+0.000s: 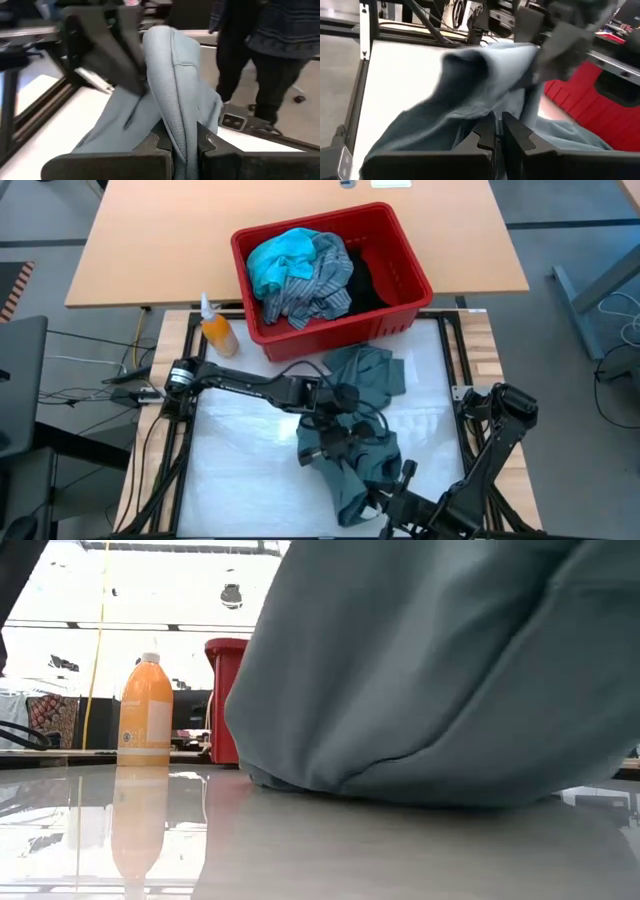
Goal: Fold Laundry from Bin
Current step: Fold the dark blue pants
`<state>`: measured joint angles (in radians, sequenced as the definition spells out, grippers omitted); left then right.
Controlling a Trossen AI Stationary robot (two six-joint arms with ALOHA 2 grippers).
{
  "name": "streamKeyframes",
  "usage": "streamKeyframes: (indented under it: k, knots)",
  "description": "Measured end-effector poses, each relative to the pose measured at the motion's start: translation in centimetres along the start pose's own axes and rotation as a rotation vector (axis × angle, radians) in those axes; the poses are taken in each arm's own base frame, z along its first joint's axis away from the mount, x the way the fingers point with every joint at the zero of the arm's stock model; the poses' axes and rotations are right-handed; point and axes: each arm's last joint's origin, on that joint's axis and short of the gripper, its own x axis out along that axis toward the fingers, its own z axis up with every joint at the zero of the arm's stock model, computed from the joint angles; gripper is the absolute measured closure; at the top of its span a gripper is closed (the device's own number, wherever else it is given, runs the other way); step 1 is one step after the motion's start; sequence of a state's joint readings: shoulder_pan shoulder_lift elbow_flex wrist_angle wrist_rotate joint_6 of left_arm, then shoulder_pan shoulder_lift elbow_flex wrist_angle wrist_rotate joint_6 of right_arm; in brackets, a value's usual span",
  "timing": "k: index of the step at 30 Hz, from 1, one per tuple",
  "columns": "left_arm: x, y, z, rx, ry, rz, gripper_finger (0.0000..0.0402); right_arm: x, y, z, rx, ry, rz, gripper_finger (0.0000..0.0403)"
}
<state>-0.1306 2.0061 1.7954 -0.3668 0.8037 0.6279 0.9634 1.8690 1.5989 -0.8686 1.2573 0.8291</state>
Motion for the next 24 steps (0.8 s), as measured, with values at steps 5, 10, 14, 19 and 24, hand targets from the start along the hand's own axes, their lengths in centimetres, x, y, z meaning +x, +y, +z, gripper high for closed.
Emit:
streamKeyframes:
  k: [5,10,14,19,24]
  knots:
    - [0.0,-0.1,-0.1,0.045,0.063,0.047,0.0401,-0.1,-0.4,0.8,-0.019,0.000,-0.015,0.0364]
    - [0.7,-0.8,0.1,0.067,0.076,0.022,0.0401,0.1,-0.3,1.3,0.032,-0.047,-0.043,0.0365]
    - [1.8,-0.5,-0.9,0.058,0.053,-0.004,0.0401,0.6,-0.3,1.7,0.082,-0.056,-0.051,0.0365]
    - [2.2,-0.3,-1.0,0.041,0.037,0.008,0.0401,1.1,0.0,2.0,0.145,-0.015,0.001,0.0365]
    - [2.7,-0.7,-1.1,-0.014,0.014,-0.025,0.0401,-0.7,0.6,0.8,0.285,-0.058,0.013,0.0367]
